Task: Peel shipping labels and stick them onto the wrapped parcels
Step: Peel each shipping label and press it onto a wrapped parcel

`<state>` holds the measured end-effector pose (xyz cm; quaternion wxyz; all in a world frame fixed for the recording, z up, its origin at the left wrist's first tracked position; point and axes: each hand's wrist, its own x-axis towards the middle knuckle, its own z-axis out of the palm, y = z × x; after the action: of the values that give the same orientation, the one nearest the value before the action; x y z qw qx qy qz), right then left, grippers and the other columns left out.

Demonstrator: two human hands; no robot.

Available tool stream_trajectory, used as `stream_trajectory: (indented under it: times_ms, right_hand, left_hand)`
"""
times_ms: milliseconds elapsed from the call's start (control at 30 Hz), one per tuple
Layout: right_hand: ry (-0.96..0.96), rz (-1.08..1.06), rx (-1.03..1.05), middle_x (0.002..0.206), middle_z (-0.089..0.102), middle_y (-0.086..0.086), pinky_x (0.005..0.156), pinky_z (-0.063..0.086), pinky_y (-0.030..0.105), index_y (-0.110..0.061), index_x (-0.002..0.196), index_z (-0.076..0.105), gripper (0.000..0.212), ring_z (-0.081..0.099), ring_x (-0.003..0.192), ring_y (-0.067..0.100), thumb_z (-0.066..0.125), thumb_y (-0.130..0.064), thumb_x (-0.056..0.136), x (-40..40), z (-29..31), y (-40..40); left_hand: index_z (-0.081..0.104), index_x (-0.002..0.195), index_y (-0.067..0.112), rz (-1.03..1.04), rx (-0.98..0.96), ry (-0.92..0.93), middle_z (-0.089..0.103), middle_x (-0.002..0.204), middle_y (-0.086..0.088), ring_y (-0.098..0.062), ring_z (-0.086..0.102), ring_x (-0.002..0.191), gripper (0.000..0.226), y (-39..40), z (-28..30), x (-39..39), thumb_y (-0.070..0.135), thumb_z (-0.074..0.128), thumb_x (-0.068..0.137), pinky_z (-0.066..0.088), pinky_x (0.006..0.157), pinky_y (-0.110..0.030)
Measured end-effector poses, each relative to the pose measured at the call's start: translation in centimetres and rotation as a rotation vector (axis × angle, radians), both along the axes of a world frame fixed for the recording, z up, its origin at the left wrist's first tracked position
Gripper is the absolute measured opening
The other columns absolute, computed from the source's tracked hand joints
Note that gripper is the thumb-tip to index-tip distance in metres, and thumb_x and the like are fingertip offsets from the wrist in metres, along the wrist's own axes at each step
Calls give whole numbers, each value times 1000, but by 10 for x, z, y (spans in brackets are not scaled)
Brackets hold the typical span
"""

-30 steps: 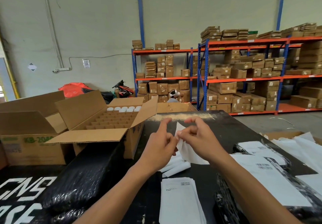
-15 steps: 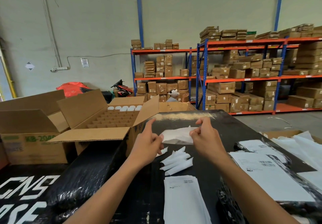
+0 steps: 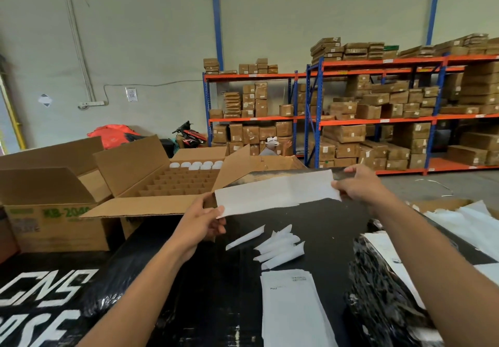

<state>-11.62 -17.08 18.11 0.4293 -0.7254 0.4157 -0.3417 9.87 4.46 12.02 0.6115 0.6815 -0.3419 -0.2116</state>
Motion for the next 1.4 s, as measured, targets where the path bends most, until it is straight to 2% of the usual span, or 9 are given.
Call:
stream_trajectory:
  times_ms: [200,333,500,633,800,1067,1200,1300,1400]
  right_hand:
    - [165,-117,-184,109,51,14,74,39,32,-2,125,44,42,45,91,21,61,-1,87,15,14,-37]
    - [263,-206,-240,114,54,17,80,46,40,-1,130,39,47,52,101,31,56,2,86,29,13,-67]
    - [393,-54,-412,103,54,10,79,50,43,-15,115,41,31,55,92,26,52,-4,88,74,-5,-73]
    - [559,73,-598,103,61,10,78,56,41,-14,122,43,37,62,92,25,55,-11,88,108,-32,-54]
    - [803,203,-769,110,64,14,90,48,41,-6,130,37,45,63,98,29,54,-5,88,133,-79,-32]
    - [362,410,-442,113,59,6,83,51,33,-16,114,55,25,56,97,18,58,-26,91,125,-47,-25]
    - [219,580,-541,107,62,-2,83,52,26,-21,107,57,24,60,100,14,65,-16,85,93,3,1]
    - [314,692,-678,114,51,-12,90,44,22,-22,121,53,43,52,109,7,70,-25,82,60,26,23]
    - [436,556,-892,118,48,-12,94,44,28,-26,121,51,45,49,110,8,69,-34,81,33,32,31]
  left_hand:
    - [40,135,28,40,-79,137,73,88,-6,-16,61,65,45,5,-1,11,20,57,95,52,72,-33]
    - [41,140,20,197,-133,256,67,108,-6,-23,62,94,47,14,-1,28,15,55,95,53,74,-35]
    - [38,140,20,303,-54,137,67,100,-10,-27,64,91,46,10,2,22,15,53,97,55,71,-35]
    - [35,142,24,343,-37,61,62,96,-3,-23,64,90,49,-4,12,14,13,51,97,57,83,-43]
    - [39,139,23,404,-16,-12,44,91,12,-16,59,81,44,-16,22,-2,11,49,98,59,70,-30]
    - [38,140,22,393,-50,-4,60,78,-7,-17,60,66,45,-24,30,-16,8,47,98,57,79,-41]
    - [38,140,23,364,-119,-35,65,83,-15,-14,60,61,45,-41,44,-27,9,44,97,51,53,-23]
    - [36,141,21,290,-196,1,62,81,-14,-14,58,60,46,-63,59,-41,8,43,97,45,47,-20]
    - [36,140,21,179,-234,91,61,86,-12,-16,58,64,44,-84,75,-65,12,43,98,47,51,-23]
